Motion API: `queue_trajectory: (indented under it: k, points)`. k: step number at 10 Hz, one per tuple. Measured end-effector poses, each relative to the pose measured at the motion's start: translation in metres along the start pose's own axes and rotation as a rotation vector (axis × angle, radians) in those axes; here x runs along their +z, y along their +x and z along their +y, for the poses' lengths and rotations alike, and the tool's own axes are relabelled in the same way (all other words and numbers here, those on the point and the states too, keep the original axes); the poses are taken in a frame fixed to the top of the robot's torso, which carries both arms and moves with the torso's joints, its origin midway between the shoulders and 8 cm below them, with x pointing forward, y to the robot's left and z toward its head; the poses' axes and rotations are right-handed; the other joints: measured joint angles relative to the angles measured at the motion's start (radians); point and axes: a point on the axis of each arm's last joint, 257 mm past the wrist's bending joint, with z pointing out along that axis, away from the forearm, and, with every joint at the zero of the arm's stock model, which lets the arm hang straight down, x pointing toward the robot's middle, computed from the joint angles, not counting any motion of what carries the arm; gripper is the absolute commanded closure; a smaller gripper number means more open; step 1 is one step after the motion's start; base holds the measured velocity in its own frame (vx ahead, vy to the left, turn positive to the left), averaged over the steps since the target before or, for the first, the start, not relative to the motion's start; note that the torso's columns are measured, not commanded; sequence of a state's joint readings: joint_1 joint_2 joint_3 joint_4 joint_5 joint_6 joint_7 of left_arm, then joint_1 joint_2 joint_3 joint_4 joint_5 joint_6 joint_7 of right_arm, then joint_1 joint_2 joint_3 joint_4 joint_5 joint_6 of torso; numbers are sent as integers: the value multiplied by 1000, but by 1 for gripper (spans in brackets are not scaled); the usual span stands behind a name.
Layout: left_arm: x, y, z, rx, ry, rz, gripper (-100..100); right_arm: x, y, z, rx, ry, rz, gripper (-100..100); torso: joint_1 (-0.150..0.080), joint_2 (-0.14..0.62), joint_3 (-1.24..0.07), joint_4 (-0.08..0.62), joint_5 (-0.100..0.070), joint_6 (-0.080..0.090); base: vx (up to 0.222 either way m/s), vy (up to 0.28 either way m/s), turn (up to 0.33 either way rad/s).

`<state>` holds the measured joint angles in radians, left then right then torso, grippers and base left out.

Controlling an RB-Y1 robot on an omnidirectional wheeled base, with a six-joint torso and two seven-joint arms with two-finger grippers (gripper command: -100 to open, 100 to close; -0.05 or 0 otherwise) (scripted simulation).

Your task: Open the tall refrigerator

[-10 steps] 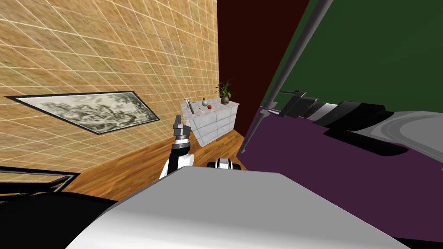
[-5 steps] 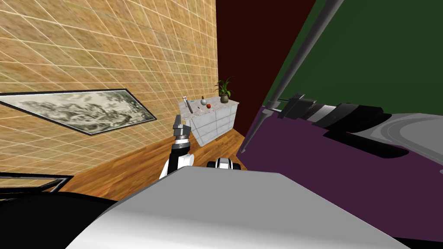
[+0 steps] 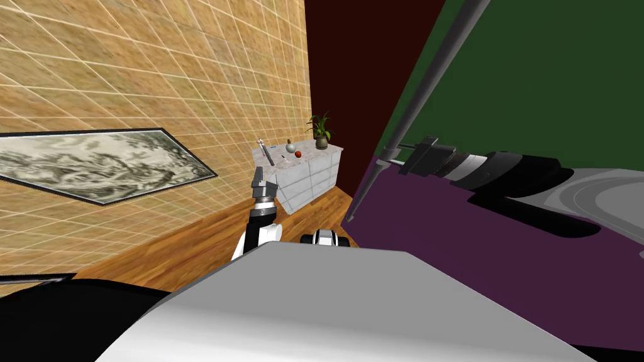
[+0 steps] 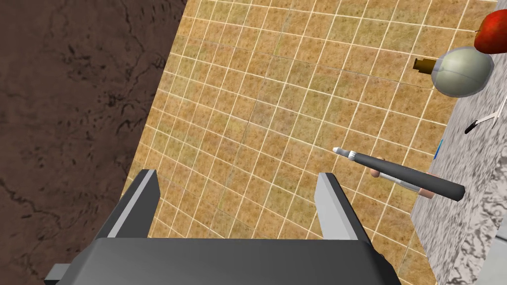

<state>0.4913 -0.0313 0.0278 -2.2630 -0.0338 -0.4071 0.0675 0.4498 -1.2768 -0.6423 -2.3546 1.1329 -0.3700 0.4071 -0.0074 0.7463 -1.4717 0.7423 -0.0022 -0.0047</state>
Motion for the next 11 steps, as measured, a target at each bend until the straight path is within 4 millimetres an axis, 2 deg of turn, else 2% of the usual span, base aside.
queue_trajectory:
  k: [3,7,10,11]
  points:
    - [0,0,0,0,0,0,0,4,-41,1,3,-10,-91,100,-1,-4,-4,3,2,6,-142,-4,54]
    - [0,0,0,0,0,0,0,3,-100,-3,-11,-5,-203,100,7,2,-1,4,4,1,-143,-13,51]
    - [0,0,0,0,0,0,0,3,-133,-2,-17,-8,-272,100,13,-3,-4,2,7,3,-93,2,27]
    - [0,0,0,0,0,0,0,3,-136,1,-13,-18,-279,100,12,-6,-6,1,6,5,-140,-49,174]
